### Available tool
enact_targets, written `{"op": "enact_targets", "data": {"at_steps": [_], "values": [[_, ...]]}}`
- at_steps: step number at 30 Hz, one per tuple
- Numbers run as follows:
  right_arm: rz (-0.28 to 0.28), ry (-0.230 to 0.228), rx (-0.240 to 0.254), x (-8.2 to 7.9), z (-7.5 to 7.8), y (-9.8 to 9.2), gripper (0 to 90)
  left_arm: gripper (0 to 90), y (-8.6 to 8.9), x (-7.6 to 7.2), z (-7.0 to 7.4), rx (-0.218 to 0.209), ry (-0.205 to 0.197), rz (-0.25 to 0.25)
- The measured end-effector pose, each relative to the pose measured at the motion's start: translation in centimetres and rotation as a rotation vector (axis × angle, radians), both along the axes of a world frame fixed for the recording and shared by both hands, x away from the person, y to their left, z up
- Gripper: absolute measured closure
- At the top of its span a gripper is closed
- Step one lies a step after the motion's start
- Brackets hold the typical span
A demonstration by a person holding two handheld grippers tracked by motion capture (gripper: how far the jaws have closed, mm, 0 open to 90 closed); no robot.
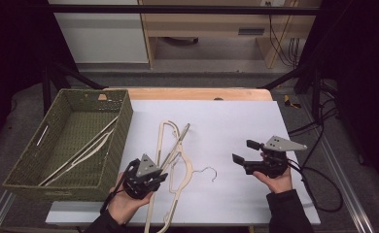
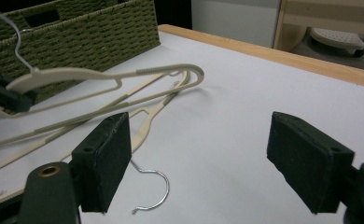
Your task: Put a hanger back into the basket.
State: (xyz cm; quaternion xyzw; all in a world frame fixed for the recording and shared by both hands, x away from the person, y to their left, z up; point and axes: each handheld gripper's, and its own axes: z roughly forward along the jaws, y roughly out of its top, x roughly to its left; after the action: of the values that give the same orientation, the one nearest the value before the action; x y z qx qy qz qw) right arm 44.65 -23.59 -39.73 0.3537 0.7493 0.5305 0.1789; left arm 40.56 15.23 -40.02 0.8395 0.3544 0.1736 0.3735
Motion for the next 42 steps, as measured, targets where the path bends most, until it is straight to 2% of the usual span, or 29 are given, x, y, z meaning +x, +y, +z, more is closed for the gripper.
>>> {"op": "enact_targets", "data": {"at_steps": [6,7,8,10,13,17,19,21,25,32,38,42], "values": [[-0.007,0.009,-0.01,0.1,-0.2,-0.1,18.9,83.7,2.0,0.7,0.7,-0.006,-0.004,0.103],[-0.01,0.01,-0.012,0.1,-0.2,-0.1,18.3,84.6,2.3,0.8,0.7,-0.013,-0.002,0.114],[-0.011,0.011,-0.012,0.1,-0.2,-0.2,17.8,85.5,2.5,0.9,0.7,-0.04,0.001,0.124],[-0.013,0.01,-0.012,0.1,-0.2,-0.2,17.4,85.8,2.9,1.0,0.8,-0.069,0.009,0.118],[-0.016,0.008,-0.009,0.0,-0.1,-0.5,16.5,85.8,3.1,0.5,1.6,-0.067,-0.033,0.116],[-0.024,-0.003,-0.005,-0.1,0.1,-0.8,15.0,85.9,3.7,-0.4,3.3,-0.143,-0.078,0.066],[-0.027,-0.011,0.002,-0.2,0.2,-1.0,14.1,85.8,3.9,-1.0,4.4,-0.164,-0.105,0.042],[-0.027,-0.019,0.006,-0.3,0.3,-1.2,13.4,85.8,4.1,-1.8,5.6,-0.181,-0.155,0.014],[-0.04,-0.03,0.019,-0.5,0.6,-1.6,11.3,85.8,4.6,-2.7,7.7,-0.212,-0.205,-0.023],[-0.049,-0.042,0.033,-0.7,0.8,-1.8,8.9,85.8,5.8,-2.6,11.6,-0.168,-0.299,-0.046],[-0.055,-0.045,0.031,-0.7,0.9,-1.9,7.2,85.8,8.0,-1.1,14.3,-0.174,-0.291,-0.093],[-0.054,-0.046,0.032,-0.7,0.9,-1.9,6.8,85.8,9.9,0.2,15.7,-0.17,-0.296,-0.098]]}}
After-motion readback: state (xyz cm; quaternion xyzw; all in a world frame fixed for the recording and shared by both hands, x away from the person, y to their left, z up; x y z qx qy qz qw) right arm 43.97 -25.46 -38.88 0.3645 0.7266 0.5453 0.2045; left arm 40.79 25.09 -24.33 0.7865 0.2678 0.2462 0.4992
